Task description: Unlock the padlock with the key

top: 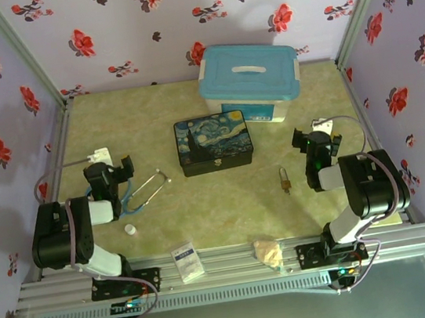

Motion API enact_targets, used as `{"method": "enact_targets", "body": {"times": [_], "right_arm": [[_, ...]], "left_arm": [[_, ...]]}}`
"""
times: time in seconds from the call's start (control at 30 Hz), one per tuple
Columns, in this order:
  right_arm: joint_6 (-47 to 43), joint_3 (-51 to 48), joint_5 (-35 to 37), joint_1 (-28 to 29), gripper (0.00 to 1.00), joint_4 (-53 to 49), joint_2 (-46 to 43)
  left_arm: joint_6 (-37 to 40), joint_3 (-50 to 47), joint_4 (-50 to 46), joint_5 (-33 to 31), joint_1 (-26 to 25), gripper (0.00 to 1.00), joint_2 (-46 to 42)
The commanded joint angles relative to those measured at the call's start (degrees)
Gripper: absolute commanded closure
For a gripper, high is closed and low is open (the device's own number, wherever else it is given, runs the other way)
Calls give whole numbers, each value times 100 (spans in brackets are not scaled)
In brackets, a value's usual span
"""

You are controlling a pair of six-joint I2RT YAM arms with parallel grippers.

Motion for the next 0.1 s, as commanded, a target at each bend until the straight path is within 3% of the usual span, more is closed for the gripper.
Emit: {"method": "enact_targets", "body": {"times": [0.0,0.07], "right_arm": [[86,64,-30,-68,1,13,-58],[64,53,-30,-68,1,51,-63]], "left_arm": [[164,83,217,-26,-8,0,29],[164,78,216,-21,-10,0,30]]}}
